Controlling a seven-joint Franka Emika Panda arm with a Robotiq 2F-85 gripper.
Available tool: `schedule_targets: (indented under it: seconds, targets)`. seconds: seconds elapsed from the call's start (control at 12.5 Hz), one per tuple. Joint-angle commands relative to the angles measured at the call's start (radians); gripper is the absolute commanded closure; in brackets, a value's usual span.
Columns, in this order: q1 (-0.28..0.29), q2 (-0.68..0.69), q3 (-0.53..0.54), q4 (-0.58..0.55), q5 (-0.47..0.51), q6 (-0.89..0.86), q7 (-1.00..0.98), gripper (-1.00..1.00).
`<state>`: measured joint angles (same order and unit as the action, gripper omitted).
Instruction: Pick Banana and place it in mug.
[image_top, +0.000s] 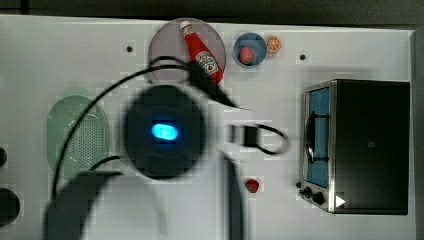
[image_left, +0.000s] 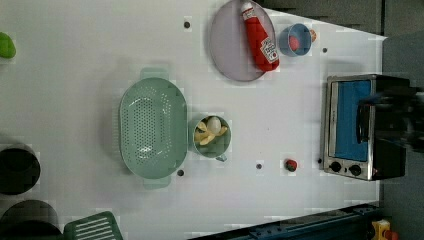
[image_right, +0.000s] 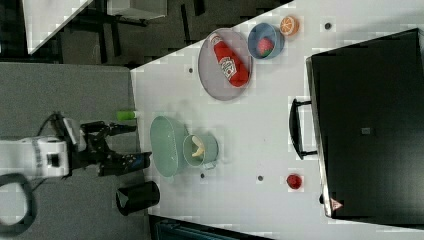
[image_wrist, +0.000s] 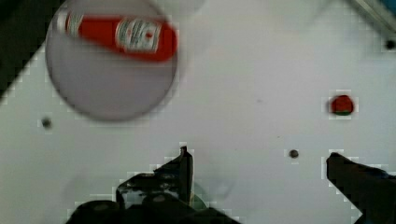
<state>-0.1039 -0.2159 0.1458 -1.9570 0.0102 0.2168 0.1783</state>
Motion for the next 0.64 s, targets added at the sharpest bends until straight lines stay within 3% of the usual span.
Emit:
schedule_targets:
  seconds: [0.08,0.64]
  targets:
    - [-0.014,-0.002,-0.105,0.054,-0.010,-0.118,-0.028,-1.00]
    - [-0.011,-0.004,-0.098,0.050,-0.010,-0.153,-0.079,-1.00]
